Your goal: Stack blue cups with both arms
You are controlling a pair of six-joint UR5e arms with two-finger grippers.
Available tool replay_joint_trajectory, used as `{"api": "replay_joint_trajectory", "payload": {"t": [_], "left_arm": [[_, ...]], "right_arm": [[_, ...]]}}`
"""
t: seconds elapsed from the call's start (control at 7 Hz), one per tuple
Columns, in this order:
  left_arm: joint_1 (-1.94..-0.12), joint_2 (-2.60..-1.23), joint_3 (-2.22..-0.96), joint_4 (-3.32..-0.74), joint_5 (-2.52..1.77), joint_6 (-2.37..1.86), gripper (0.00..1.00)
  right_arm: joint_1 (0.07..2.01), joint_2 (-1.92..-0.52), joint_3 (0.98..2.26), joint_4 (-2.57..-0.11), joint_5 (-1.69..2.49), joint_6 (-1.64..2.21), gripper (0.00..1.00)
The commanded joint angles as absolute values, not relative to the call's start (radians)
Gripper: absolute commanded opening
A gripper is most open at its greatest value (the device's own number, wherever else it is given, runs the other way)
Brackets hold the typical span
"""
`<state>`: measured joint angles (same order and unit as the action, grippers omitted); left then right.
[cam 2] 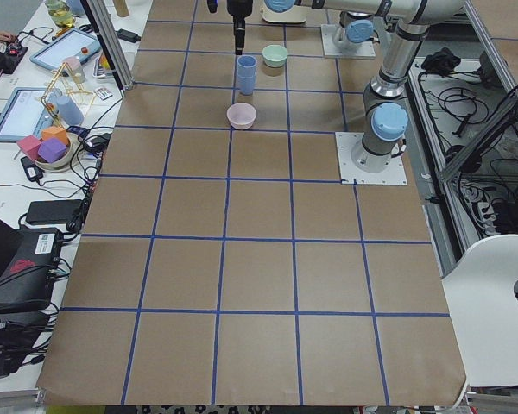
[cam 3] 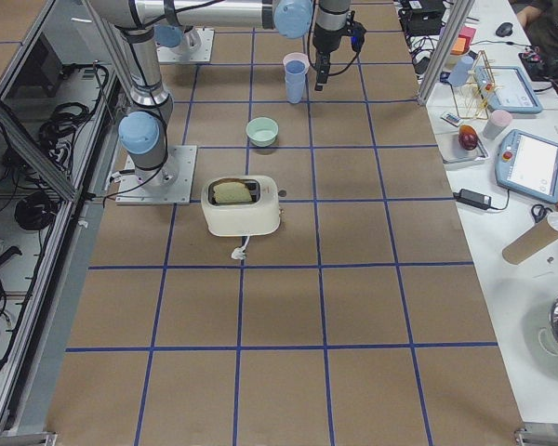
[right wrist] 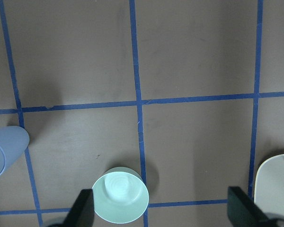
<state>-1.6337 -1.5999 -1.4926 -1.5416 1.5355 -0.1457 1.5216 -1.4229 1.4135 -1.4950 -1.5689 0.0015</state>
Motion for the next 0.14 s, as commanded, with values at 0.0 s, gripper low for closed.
{"api": "replay_joint_trajectory", "payload": {"t": [0.0], "left_arm": [[-1.634, -1.600, -1.493, -1.542, 1.536, -0.146, 1.00]], "right_arm": [[1.522, -1.420, 1.414, -1.497, -1.568, 0.000, 1.00]]}}
